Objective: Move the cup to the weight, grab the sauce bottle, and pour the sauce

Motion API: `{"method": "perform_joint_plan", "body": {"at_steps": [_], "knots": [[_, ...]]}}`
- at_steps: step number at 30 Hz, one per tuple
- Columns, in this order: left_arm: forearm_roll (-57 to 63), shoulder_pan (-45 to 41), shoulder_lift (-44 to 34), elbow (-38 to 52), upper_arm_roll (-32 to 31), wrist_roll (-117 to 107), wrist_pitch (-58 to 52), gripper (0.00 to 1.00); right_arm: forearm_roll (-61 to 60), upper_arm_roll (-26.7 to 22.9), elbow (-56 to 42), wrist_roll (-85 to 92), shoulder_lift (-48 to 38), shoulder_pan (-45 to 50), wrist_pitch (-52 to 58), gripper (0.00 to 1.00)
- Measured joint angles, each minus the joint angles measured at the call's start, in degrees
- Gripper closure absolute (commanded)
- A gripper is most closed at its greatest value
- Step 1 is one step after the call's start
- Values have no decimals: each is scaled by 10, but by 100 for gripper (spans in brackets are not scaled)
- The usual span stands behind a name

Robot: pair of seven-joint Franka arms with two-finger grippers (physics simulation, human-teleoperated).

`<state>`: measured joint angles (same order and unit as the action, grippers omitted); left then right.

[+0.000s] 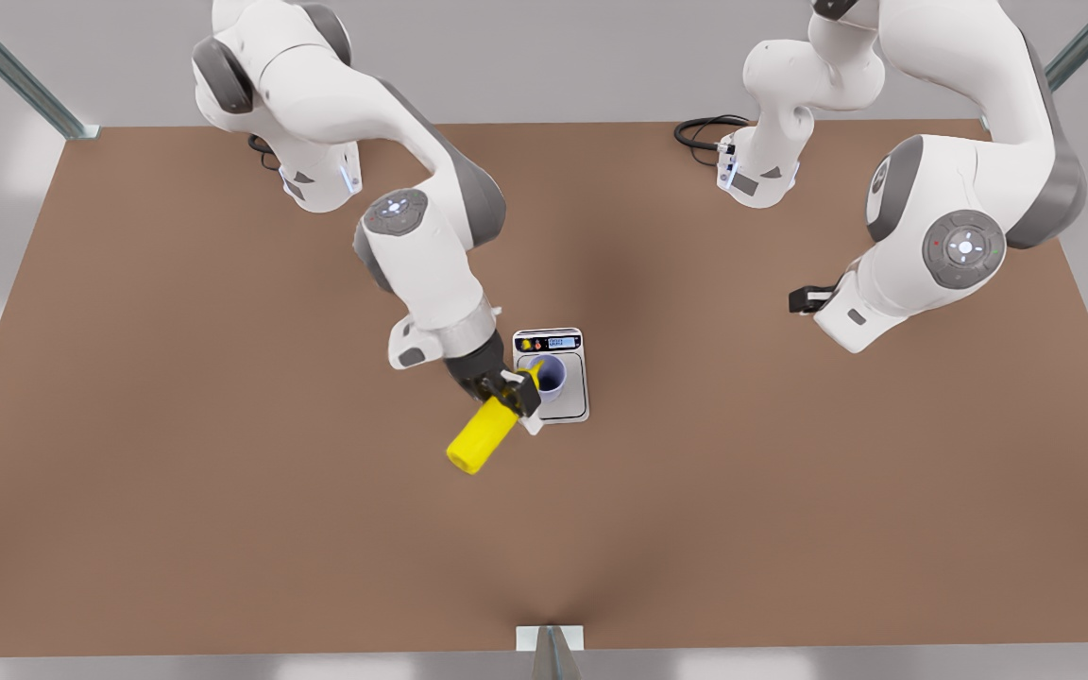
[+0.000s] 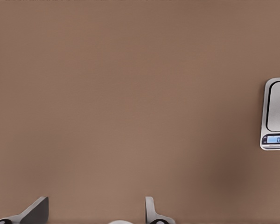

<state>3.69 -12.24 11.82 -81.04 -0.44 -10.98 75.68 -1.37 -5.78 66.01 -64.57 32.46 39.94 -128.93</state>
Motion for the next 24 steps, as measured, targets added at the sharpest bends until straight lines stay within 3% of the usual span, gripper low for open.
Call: {"method": "perform_joint_plan", "body": {"at_steps": [4, 15, 24], "knots": [[0, 0, 0, 0, 0, 0, 0, 0, 102, 9, 8, -2, 21, 11, 1, 79], [-1, 0, 0, 1, -1, 0, 0, 0, 167, 9, 22, -2, 82, 25, 1, 79], [-1, 0, 2, 1, 0, 0, 1, 0, 299, 30, 51, -58, 113, 56, 3, 79]]}}
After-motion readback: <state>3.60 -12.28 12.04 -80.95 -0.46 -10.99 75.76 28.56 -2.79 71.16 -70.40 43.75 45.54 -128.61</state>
